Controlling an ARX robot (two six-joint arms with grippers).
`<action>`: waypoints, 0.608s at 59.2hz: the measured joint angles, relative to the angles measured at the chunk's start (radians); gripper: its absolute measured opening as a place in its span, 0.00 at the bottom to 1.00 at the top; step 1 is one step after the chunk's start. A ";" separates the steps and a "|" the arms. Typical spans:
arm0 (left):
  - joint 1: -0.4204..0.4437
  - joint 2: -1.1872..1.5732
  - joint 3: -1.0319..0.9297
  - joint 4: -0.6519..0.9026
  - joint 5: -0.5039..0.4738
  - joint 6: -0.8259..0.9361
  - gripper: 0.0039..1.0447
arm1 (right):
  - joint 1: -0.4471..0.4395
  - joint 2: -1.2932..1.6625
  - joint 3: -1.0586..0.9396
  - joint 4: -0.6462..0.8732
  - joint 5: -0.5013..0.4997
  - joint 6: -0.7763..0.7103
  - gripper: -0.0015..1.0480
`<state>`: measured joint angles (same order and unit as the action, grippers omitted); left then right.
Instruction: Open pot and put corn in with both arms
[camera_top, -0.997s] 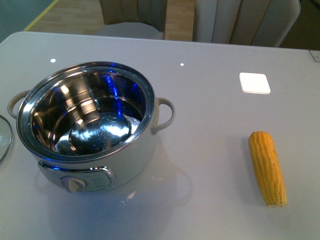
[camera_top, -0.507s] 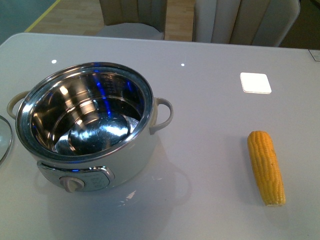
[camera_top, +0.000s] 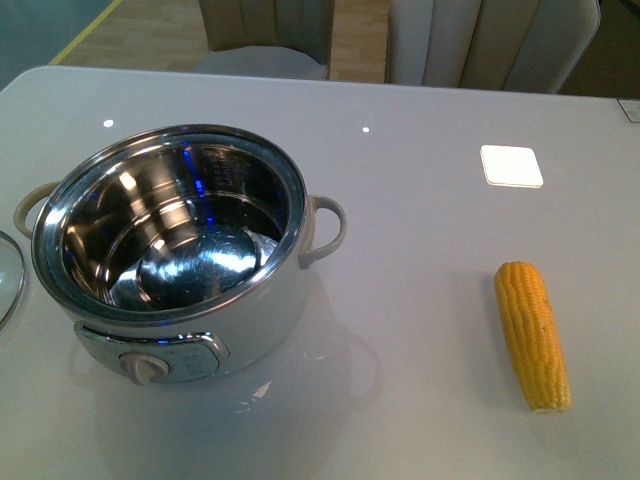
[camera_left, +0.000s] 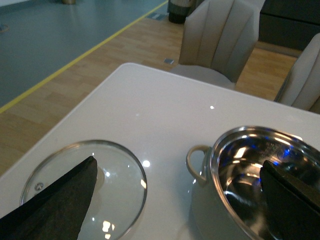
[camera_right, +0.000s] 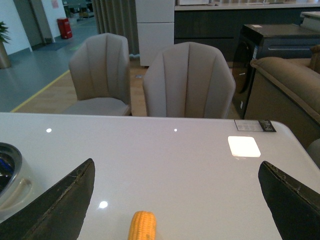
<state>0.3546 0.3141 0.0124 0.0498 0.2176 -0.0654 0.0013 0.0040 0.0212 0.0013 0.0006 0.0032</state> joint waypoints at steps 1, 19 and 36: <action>-0.002 -0.023 -0.001 -0.026 -0.002 0.000 0.93 | 0.000 0.000 0.000 0.000 0.000 0.000 0.92; -0.125 -0.267 -0.005 -0.189 -0.121 -0.003 0.93 | 0.000 0.000 0.000 0.000 0.000 0.000 0.92; -0.132 -0.284 -0.010 -0.180 -0.112 0.011 0.91 | 0.000 0.000 0.000 0.000 0.000 0.000 0.92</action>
<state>0.2226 0.0303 0.0025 -0.1307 0.1055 -0.0544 0.0013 0.0040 0.0212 0.0013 0.0002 0.0029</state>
